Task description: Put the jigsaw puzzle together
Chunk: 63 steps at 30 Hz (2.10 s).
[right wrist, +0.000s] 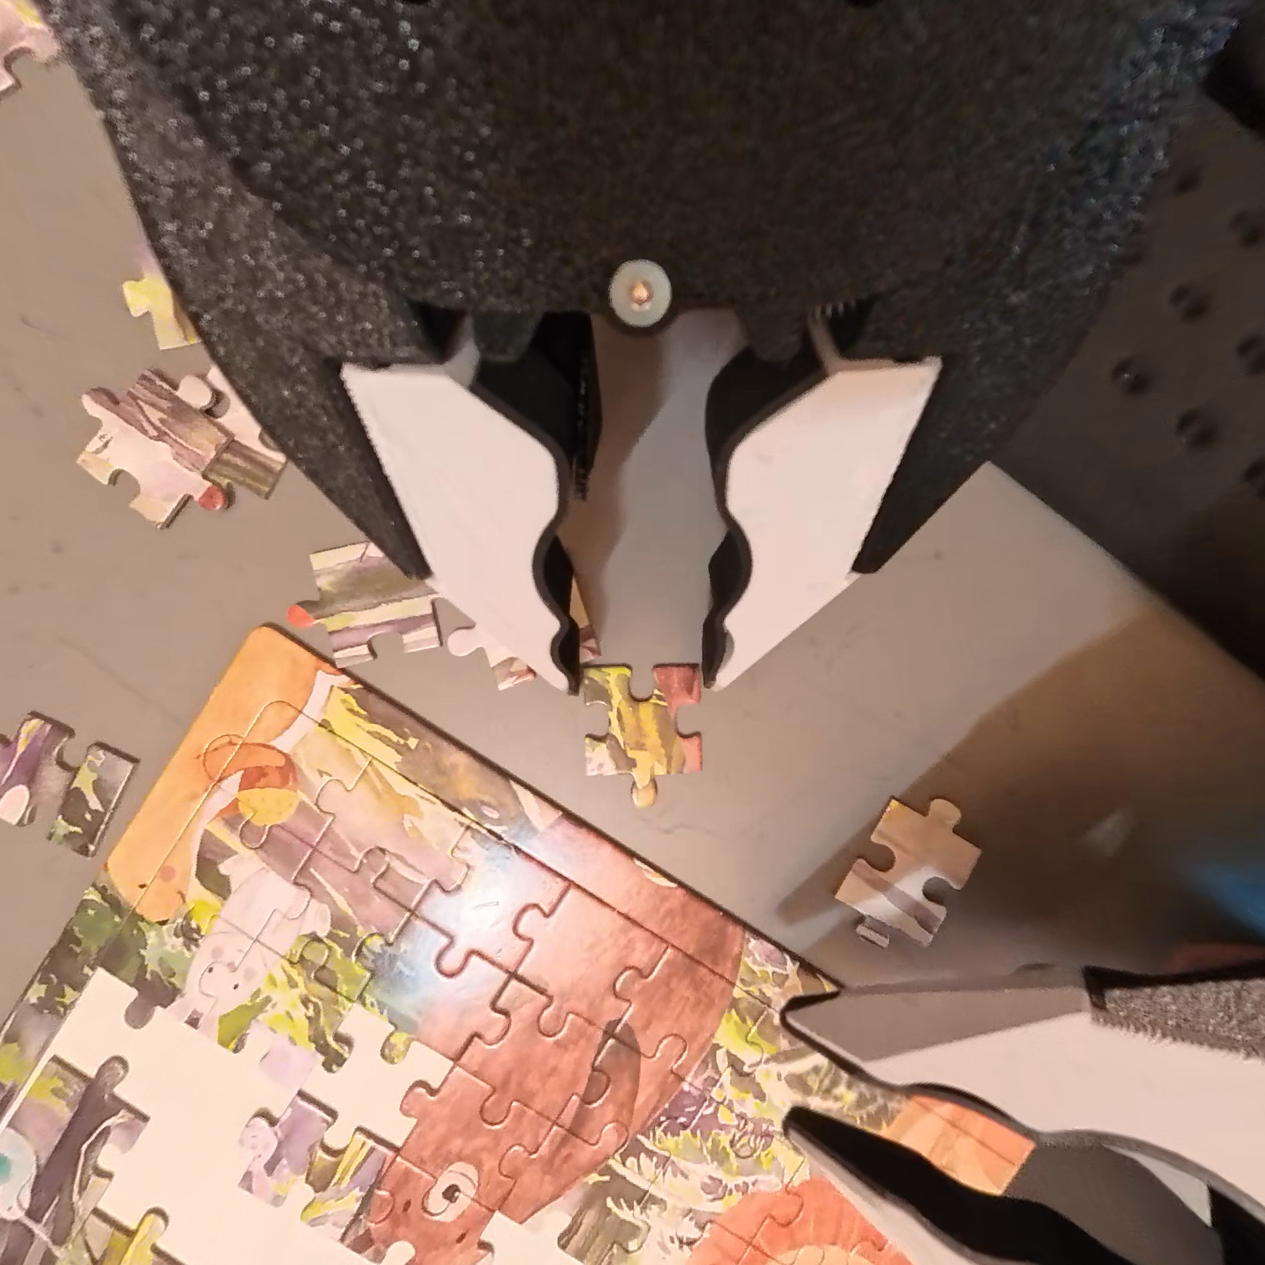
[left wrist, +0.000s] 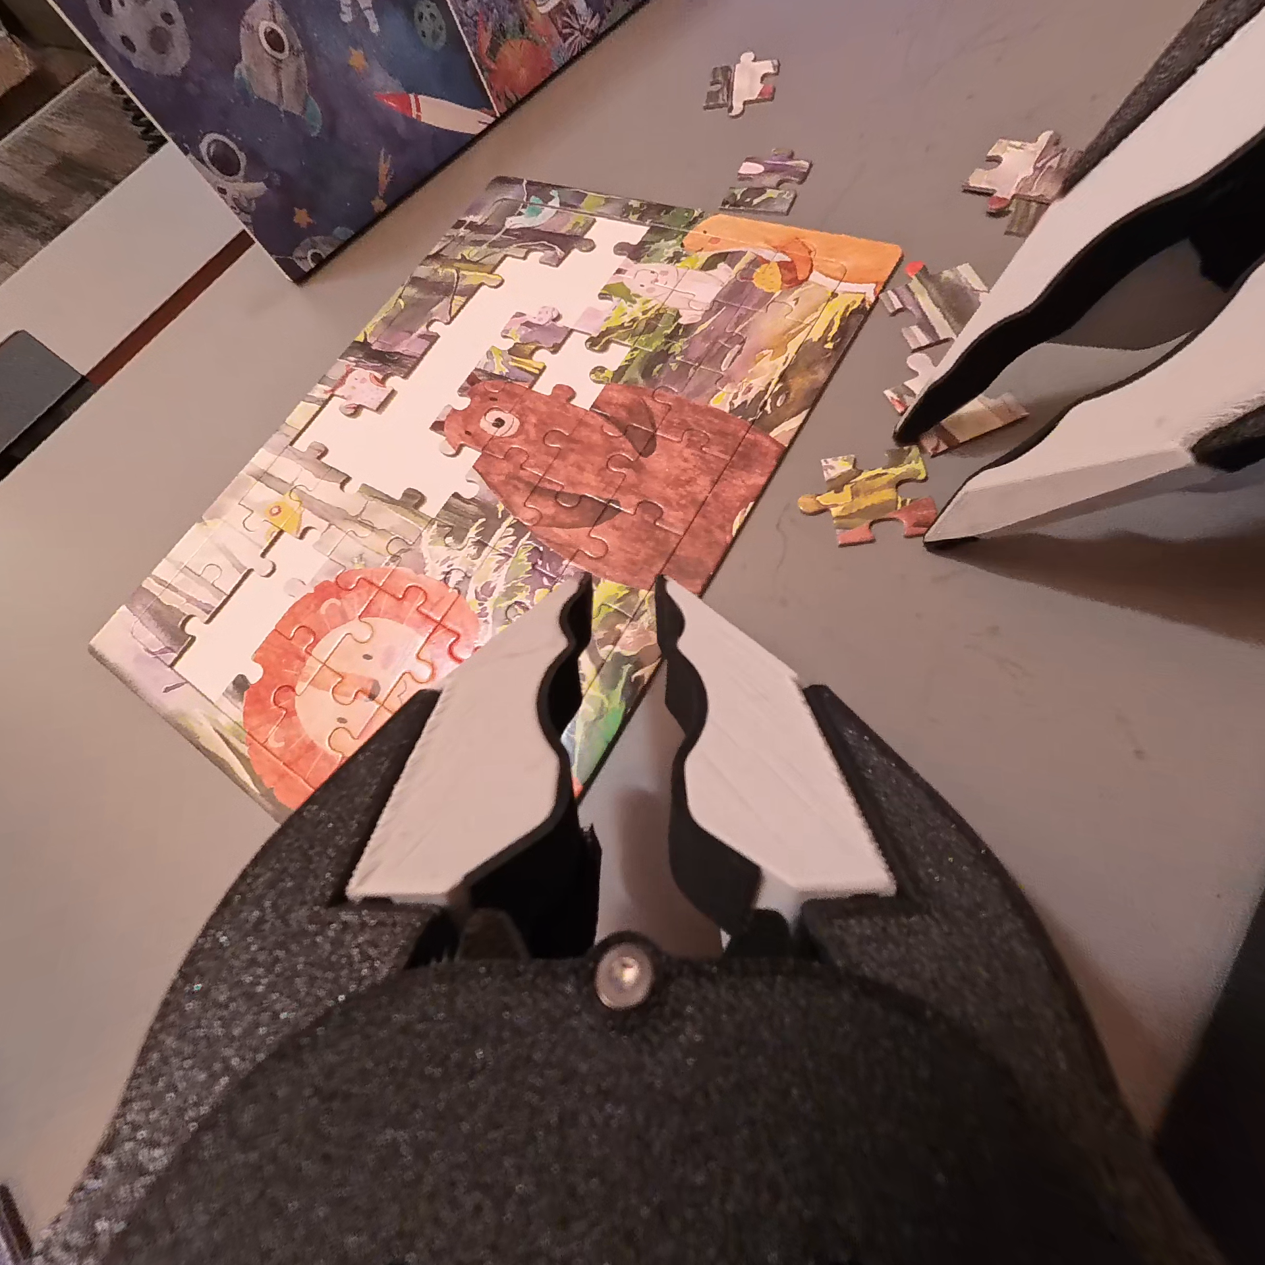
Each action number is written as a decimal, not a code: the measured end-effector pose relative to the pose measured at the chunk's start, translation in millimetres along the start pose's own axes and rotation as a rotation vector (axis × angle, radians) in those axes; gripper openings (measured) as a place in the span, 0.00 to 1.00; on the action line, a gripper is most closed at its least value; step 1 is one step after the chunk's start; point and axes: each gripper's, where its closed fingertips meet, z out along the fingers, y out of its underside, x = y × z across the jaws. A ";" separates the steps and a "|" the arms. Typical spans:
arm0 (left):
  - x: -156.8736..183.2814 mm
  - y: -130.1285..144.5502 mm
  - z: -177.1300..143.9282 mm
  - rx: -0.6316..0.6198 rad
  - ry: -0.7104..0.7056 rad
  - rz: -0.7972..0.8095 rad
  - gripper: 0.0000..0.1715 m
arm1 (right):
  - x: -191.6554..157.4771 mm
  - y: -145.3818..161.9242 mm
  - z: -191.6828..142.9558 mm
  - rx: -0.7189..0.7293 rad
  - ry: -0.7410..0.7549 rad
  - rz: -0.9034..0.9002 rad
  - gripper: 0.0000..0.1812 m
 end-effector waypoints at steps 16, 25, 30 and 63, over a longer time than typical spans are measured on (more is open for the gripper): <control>-1.0 -1.7 -1.9 0.011 -0.002 -0.005 0.10 | 1.2 0.2 -1.5 -0.046 -0.031 0.008 0.18; -0.3 -2.2 -2.6 0.015 0.006 -0.010 0.10 | 36.0 -52.6 -15.2 0.076 0.057 0.033 0.18; -0.8 -4.3 -4.2 0.026 0.009 -0.019 0.10 | 69.3 -87.4 18.4 0.043 0.104 0.141 0.18; -19.4 7.1 -4.2 -0.019 -0.004 -0.187 0.00 | 62.6 -93.3 57.1 0.000 -0.092 -0.256 0.00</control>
